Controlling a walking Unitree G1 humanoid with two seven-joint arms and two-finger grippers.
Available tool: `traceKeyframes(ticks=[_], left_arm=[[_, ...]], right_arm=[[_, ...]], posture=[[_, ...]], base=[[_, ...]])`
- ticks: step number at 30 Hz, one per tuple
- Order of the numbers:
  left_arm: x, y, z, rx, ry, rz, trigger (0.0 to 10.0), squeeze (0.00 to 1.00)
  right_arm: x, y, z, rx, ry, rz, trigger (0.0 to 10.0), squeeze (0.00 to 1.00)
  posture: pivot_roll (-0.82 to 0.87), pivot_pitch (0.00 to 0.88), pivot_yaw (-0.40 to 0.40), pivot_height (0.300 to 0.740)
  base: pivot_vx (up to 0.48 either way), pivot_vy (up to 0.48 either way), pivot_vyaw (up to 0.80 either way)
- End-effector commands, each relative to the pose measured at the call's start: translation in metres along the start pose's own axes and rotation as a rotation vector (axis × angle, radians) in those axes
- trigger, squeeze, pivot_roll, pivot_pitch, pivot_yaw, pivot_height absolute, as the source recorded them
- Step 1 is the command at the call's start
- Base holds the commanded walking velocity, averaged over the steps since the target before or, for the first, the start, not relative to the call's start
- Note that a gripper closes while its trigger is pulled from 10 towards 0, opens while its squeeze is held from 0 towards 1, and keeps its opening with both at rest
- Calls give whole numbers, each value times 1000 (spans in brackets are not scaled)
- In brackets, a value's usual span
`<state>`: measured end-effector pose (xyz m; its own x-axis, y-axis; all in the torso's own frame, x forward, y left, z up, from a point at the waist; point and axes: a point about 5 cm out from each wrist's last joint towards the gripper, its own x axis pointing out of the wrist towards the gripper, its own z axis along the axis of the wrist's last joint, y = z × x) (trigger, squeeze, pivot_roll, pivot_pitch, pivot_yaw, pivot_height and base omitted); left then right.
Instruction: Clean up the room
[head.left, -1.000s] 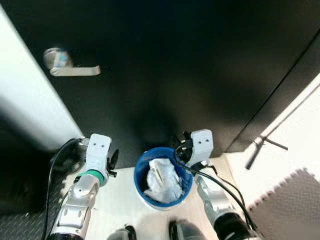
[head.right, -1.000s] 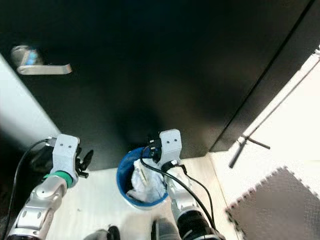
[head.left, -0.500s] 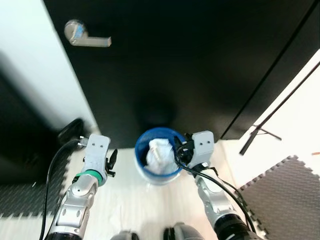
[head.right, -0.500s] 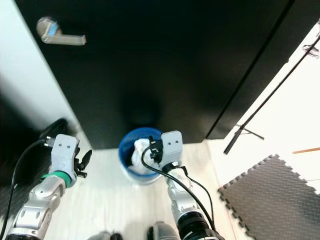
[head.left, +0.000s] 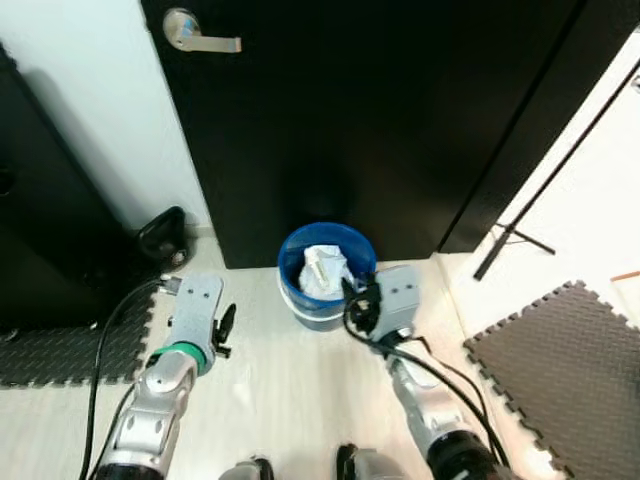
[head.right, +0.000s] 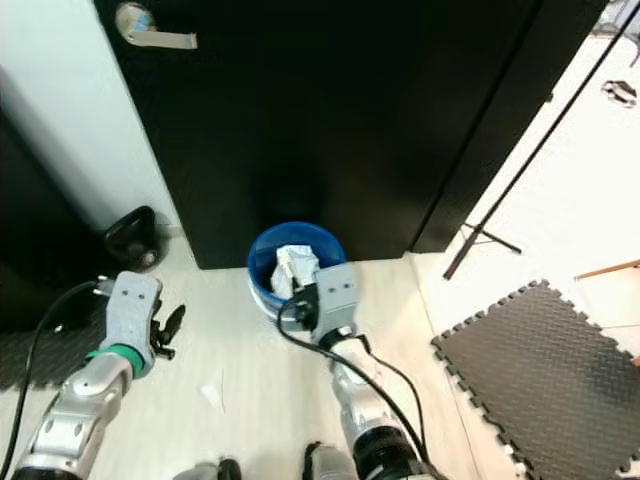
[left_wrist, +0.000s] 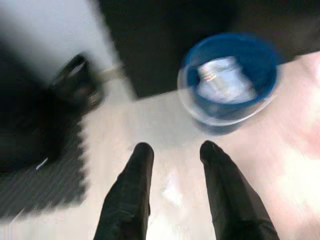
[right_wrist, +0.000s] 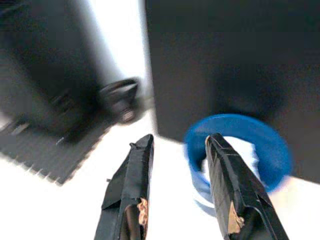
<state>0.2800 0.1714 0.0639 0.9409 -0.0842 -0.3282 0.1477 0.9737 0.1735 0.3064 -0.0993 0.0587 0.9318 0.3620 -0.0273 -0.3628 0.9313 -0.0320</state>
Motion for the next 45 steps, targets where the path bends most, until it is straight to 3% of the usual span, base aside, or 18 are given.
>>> traceKeyframes(ticks=[1,9,45], left_arm=[[-1,-4,-11,6,48,-21,10000,0],[1,-9,-20,60,73,-43,10000,0],[4,-15,-15,80,46,-77,10000,0]], right_arm=[[-5,1,-10,-6,44,6,10000,0],[-26,-10,-40,-49,184,-32,10000,0],[-25,-12,-40,-48,179,-41,10000,0]], posture=[[-48,81,61,740],[-57,81,56,740],[-58,84,59,740]], base=[[0,0,0],[0,0,741],[0,0,782]])
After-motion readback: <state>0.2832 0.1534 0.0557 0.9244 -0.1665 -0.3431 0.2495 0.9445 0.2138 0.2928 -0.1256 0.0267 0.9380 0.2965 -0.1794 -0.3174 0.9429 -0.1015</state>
